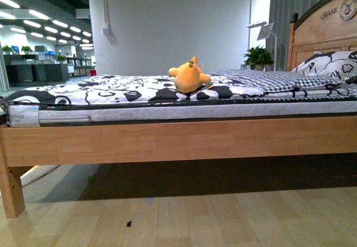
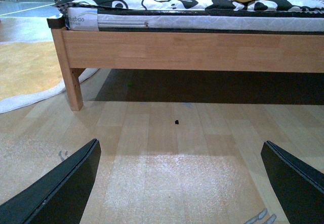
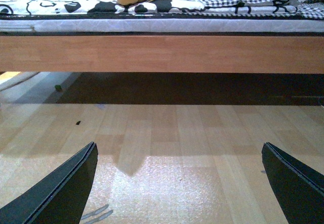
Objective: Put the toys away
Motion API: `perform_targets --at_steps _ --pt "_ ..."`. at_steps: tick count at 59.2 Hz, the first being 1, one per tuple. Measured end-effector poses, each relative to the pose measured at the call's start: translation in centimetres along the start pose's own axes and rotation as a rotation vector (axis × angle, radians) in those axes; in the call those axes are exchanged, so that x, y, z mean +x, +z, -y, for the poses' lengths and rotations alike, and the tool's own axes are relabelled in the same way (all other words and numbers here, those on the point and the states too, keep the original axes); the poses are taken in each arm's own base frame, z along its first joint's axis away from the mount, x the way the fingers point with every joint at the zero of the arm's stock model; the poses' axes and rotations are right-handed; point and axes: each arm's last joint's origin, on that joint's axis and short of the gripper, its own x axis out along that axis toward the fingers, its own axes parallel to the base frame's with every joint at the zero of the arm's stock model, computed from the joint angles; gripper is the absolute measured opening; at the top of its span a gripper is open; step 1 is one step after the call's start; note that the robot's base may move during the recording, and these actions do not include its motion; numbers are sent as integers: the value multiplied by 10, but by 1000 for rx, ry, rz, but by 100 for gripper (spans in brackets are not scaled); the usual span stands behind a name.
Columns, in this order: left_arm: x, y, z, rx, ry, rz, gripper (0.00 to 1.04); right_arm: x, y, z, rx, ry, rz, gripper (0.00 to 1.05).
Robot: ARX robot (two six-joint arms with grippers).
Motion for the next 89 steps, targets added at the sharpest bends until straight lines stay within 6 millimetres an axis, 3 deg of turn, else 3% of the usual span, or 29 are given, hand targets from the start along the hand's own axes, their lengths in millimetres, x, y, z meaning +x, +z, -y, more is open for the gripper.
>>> perform_targets --at_steps 89 --pt "0 0 0 0 0 0 98 0 0 0 0 0 0 98"
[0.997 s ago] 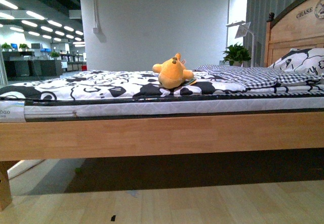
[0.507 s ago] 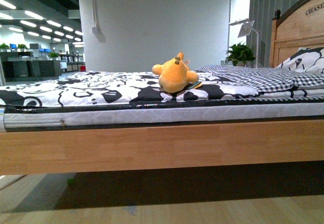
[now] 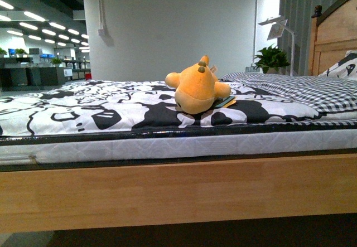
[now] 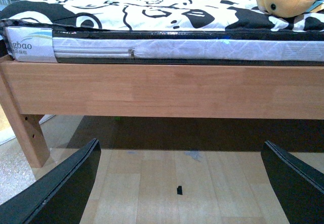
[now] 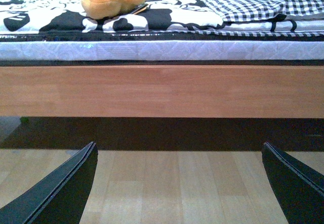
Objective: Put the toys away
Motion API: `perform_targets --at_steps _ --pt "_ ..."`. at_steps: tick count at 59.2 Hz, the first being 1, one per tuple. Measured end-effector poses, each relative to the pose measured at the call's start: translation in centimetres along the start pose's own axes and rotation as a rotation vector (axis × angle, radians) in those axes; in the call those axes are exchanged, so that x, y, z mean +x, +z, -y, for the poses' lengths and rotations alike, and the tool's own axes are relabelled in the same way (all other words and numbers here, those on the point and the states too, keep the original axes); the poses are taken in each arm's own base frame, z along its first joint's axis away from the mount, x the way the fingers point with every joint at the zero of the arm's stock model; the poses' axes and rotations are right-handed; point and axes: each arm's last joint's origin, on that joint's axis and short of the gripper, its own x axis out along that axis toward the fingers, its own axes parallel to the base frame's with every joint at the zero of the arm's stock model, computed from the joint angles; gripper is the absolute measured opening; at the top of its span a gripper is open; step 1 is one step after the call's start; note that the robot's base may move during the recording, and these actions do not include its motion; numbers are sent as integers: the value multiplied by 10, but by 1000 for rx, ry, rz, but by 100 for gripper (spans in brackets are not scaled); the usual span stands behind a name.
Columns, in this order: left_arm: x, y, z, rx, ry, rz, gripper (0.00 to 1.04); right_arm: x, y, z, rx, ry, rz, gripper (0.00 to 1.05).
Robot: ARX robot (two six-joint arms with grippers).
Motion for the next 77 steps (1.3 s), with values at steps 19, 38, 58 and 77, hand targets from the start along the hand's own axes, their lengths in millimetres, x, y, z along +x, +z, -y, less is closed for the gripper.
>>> perform_targets --at_steps 19,38,58,77 --pt "0 0 0 0 0 0 98 0 0 0 0 0 0 98" --pt "0 0 0 0 0 0 98 0 0 0 0 0 0 98" --pt "0 0 0 0 0 0 98 0 -1 0 20 22 -12 98" --pt "0 0 0 0 0 0 98 22 51 14 91 17 113 98"
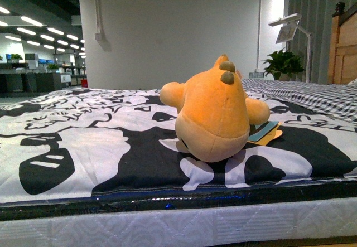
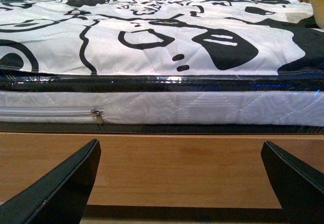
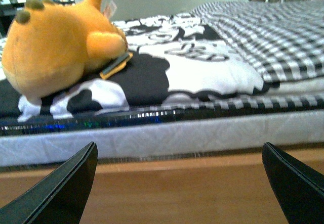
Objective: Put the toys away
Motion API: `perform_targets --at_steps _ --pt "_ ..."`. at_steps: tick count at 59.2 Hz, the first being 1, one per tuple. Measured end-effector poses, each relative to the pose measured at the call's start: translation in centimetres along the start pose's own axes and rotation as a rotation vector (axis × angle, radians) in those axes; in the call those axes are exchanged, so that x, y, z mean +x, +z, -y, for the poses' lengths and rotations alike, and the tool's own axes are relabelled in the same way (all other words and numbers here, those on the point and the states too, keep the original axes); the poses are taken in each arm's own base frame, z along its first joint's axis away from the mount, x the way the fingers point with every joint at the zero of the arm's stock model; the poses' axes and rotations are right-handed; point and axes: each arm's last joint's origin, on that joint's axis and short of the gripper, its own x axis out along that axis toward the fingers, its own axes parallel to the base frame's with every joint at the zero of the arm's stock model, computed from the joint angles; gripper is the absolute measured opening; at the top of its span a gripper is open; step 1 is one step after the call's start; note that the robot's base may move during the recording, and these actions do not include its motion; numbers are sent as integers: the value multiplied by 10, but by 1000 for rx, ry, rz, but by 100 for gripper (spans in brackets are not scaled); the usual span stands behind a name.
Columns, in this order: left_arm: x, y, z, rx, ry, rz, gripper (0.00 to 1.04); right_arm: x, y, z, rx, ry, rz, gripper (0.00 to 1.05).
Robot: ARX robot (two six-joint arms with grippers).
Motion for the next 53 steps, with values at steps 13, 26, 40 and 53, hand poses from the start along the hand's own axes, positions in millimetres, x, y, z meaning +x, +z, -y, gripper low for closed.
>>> perform_targets --at_steps 13,26,40,53 --pt "0 0 0 0 0 0 98 60 58 -13 -1 54 83 98" --pt "0 0 0 0 0 0 98 124 109 -65 -10 177 115 98" --pt "0 0 0 0 0 0 98 178 107 -118 -33 196 40 98" --pt "0 0 0 0 0 0 98 219 89 -145 -74 172 -33 98"
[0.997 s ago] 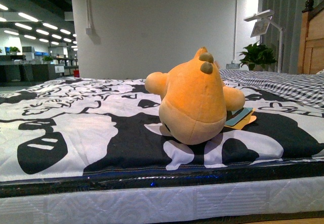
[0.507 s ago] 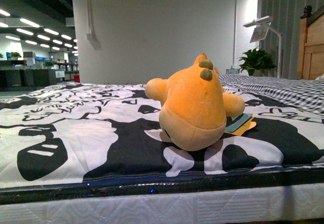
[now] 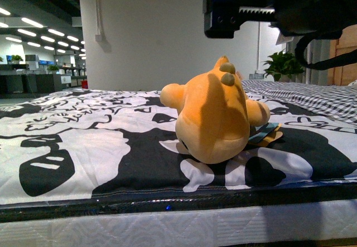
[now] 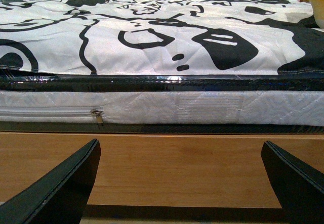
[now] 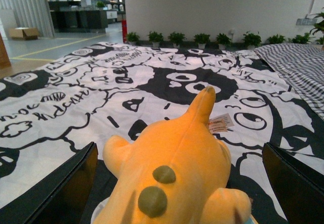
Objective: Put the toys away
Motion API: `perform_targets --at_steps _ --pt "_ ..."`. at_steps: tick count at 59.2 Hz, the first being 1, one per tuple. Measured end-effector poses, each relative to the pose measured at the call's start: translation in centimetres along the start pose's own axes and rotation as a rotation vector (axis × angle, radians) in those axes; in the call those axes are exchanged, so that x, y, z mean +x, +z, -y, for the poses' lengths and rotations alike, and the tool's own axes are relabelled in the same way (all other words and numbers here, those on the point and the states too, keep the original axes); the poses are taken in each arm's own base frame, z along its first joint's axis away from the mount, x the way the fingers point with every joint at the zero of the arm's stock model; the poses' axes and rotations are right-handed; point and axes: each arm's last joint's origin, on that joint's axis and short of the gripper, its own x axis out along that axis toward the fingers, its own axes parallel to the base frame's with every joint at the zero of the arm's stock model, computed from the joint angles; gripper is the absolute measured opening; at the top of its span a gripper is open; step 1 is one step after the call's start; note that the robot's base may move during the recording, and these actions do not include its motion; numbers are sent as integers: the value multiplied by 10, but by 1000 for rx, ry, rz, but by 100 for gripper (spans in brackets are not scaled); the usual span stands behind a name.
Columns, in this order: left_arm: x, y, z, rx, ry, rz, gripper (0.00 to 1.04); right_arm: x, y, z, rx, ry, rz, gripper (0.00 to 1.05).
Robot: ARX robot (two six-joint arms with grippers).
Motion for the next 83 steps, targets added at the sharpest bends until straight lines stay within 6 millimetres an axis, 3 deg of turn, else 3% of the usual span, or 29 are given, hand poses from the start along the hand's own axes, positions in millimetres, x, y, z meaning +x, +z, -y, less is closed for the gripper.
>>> perform_targets --at_steps 10,25,33,37,54,65,83 --pt "0 0 0 0 0 0 98 25 -22 -5 -26 -23 -81 98" --pt "0 0 0 0 0 0 98 41 -53 3 -43 -65 -160 98" --pt "0 0 0 0 0 0 98 38 -66 8 -5 -52 -187 98" --pt "0 0 0 0 0 0 98 32 -81 8 57 -20 -228 98" --pt "0 0 0 0 0 0 98 14 -101 -18 113 82 -265 98" --pt "0 0 0 0 0 0 98 12 -101 -26 96 69 -257 76" --pt "0 0 0 0 0 0 98 14 -87 -18 66 32 -210 41"
